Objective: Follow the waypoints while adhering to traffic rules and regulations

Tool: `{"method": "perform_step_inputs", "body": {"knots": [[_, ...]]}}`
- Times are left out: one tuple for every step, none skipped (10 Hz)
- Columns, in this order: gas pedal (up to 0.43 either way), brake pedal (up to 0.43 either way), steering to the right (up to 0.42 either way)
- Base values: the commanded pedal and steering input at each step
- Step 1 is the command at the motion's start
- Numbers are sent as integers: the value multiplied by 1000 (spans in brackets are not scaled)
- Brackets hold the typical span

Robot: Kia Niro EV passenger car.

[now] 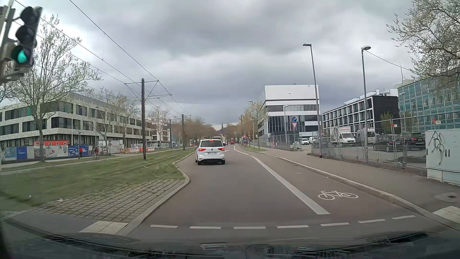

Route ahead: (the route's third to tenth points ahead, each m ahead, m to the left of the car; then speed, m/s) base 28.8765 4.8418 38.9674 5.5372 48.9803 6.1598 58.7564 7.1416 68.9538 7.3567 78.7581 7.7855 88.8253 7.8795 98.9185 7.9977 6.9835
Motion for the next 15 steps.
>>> {"method": "perform_step_inputs", "body": {"knots": [[20,0,-13],[20,0,-15],[20,0,-19],[20,0,-22],[20,0,-28],[20,0,-34],[20,0,-39],[20,0,-43],[20,0,-49],[20,0,-54],[20,0,-59],[20,0,-64],[20,0,-71],[20,0,-80],[20,0,-87]]}}
